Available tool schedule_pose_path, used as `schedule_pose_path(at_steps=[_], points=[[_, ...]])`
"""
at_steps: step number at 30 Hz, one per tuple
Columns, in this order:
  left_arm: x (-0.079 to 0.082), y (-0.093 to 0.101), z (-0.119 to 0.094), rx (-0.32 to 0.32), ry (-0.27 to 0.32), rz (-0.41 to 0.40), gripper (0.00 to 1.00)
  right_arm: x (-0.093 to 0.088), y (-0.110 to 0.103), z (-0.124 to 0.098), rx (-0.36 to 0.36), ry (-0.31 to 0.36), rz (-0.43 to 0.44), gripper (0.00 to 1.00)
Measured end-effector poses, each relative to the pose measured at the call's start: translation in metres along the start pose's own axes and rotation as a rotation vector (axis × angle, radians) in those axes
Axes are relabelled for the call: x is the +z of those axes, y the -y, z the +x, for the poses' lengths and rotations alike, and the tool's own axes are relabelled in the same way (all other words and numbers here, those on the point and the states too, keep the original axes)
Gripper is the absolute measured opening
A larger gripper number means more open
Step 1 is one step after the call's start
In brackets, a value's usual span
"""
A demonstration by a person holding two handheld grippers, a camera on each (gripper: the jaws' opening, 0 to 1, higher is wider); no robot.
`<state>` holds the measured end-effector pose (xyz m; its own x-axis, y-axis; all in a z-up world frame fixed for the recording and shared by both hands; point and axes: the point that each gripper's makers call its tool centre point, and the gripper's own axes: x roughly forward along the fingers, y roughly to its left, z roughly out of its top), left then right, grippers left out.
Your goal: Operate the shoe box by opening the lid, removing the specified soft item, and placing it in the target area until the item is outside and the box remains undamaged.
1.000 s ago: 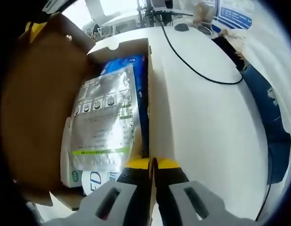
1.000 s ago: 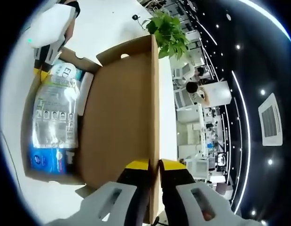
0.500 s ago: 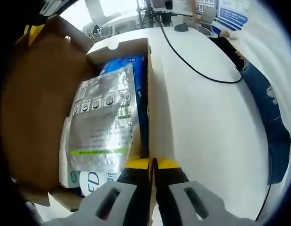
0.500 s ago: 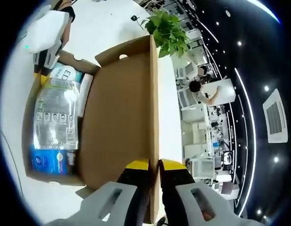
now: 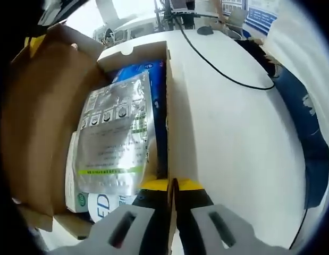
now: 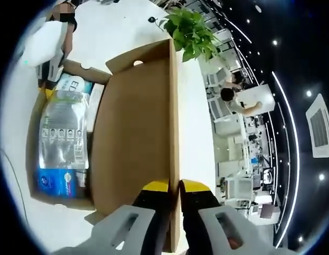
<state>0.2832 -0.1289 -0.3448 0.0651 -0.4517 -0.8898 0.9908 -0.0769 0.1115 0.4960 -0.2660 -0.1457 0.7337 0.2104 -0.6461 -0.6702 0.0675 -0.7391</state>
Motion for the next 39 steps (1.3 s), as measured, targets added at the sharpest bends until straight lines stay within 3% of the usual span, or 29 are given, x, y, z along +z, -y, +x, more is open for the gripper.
schedule_pose_path(at_steps=[13, 24, 36, 39], points=[[-0.001, 0.0, 0.002, -0.009, -0.005, -0.009, 0.01, -0.003, 0.003, 0.014, 0.085, -0.015, 0.079, 0.04], [-0.002, 0.001, 0.003, -0.01, -0.002, -0.016, 0.01, -0.013, 0.007, 0.04, 0.149, -0.033, 0.126, 0.04], [-0.003, 0.0, 0.007, -0.012, -0.014, -0.02, 0.01, -0.011, 0.001, 0.04, 0.234, -0.045, 0.123, 0.04], [-0.003, 0.0, 0.007, -0.016, -0.012, -0.022, 0.01, -0.011, 0.001, 0.041, 0.249, -0.047, 0.175, 0.04]])
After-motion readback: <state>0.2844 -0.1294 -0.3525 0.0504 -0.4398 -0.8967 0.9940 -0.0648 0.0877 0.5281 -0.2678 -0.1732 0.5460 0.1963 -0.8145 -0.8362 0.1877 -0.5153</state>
